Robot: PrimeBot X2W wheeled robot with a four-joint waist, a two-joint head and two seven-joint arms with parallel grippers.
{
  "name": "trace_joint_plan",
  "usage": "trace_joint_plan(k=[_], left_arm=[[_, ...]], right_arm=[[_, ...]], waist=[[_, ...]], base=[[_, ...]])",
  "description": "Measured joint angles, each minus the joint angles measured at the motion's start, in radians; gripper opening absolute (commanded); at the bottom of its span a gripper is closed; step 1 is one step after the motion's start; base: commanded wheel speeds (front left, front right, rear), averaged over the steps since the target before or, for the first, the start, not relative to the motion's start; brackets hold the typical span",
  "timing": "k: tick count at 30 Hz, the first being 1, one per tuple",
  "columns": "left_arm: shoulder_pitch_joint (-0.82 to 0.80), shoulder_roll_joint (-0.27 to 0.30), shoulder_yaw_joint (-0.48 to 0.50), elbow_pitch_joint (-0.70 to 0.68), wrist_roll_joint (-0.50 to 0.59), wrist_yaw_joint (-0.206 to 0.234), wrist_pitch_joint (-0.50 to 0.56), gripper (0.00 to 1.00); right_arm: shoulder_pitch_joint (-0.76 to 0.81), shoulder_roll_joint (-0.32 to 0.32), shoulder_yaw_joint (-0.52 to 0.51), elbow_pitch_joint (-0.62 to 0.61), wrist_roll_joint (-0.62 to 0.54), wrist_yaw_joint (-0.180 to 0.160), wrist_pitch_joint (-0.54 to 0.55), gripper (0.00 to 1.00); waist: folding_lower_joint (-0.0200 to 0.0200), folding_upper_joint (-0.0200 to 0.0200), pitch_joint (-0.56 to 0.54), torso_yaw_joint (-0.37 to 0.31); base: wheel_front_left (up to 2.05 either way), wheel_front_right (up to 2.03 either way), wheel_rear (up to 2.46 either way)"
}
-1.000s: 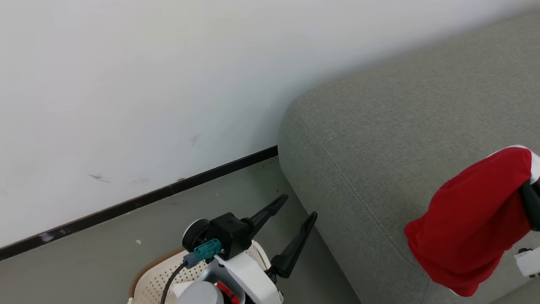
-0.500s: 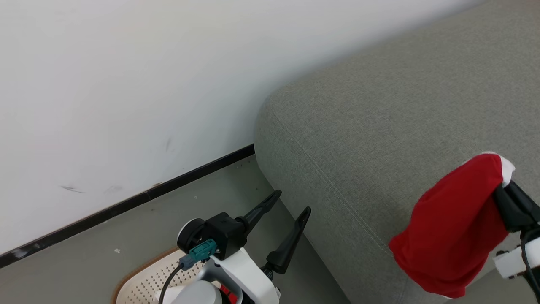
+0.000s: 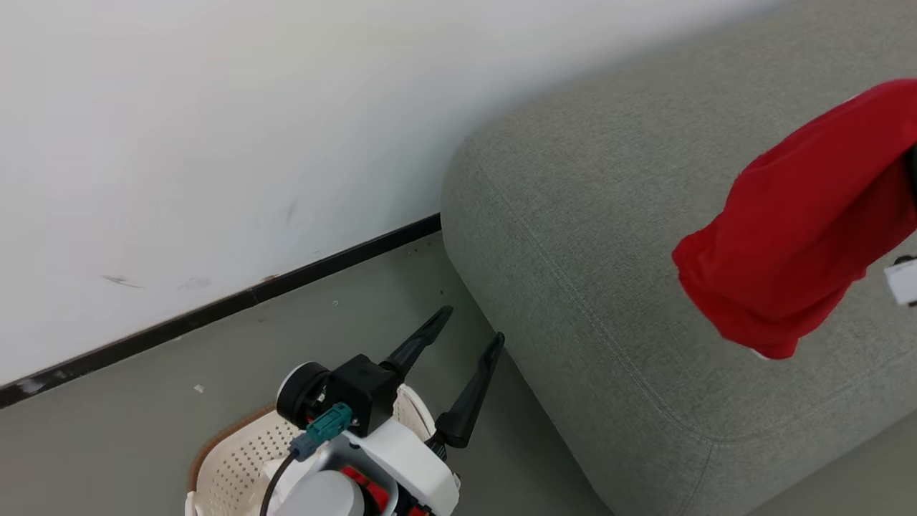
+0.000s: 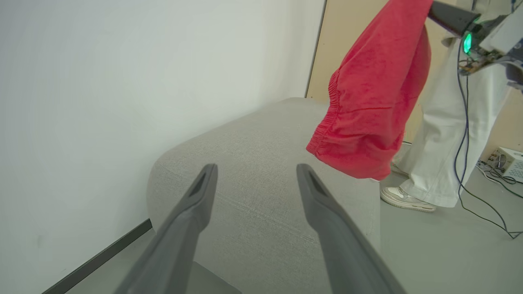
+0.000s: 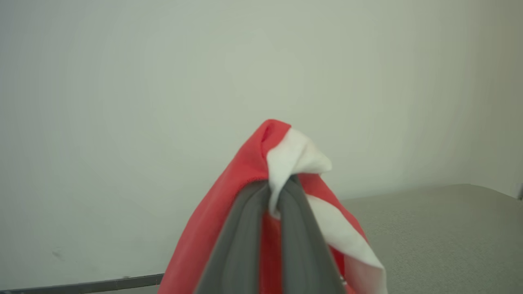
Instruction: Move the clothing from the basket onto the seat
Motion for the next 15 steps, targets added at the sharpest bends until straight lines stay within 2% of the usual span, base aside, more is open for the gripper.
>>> trace_joint_plan(k=[15], left_arm=[[-0.015, 0.011, -0.006, -0.053, 0.029, 0.022, 0.019, 1.0]], right_arm=[[-0.228, -0.094, -0.118, 0.267, 0.027, 0.0, 0.039, 0.0]], waist=[[0.0, 0.0, 0.085, 0.072]], base=[[0.0, 0.0, 0.0]])
